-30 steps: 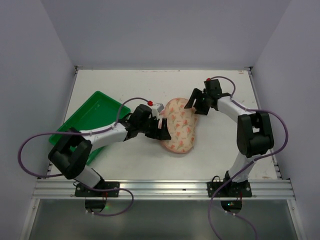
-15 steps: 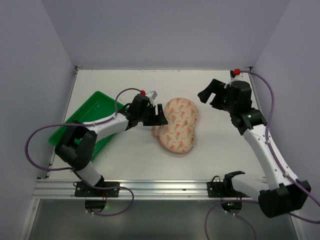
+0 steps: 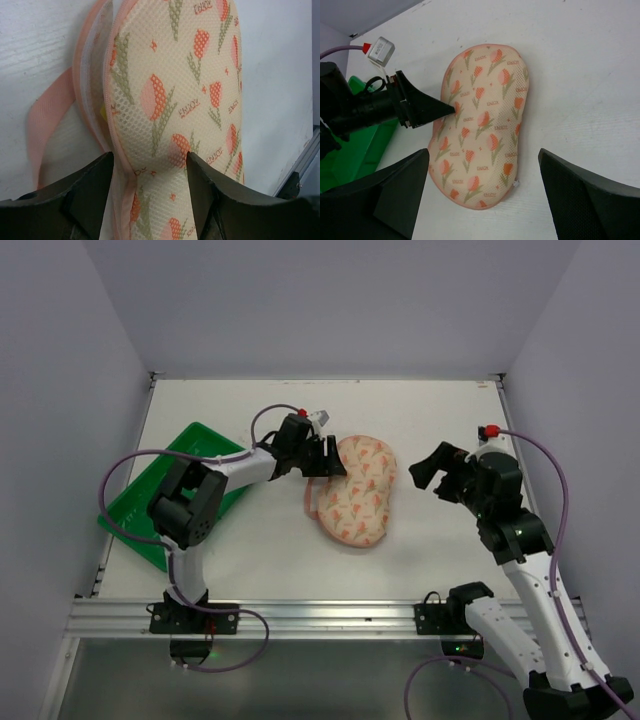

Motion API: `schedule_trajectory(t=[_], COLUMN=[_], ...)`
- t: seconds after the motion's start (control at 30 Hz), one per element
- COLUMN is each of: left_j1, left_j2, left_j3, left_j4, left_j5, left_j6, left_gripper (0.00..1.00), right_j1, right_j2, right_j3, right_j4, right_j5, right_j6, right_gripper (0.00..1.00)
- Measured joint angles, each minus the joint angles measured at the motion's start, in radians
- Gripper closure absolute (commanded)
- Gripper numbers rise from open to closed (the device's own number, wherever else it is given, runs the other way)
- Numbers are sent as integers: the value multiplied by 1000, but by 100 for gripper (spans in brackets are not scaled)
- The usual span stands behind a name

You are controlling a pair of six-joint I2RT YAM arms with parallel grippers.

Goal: Unzip the laundry bag and remove the bra

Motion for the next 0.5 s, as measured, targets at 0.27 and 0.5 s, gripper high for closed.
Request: schedule_trajectory(t=[0.27, 0.5], left_j1=[-18, -66], left_j2=[-19, -90], left_j3=[0, 2], left_j4=[0, 9], left_j5=[55, 99], left_j6=[-3, -19], left_gripper=[40, 40], right_j1=[0, 0], right_j2=[-11, -12], right_j3=[0, 14], right_j4=[-8, -24], right_j5=[3, 30], right_j6=[0, 0], right_gripper=[8, 8])
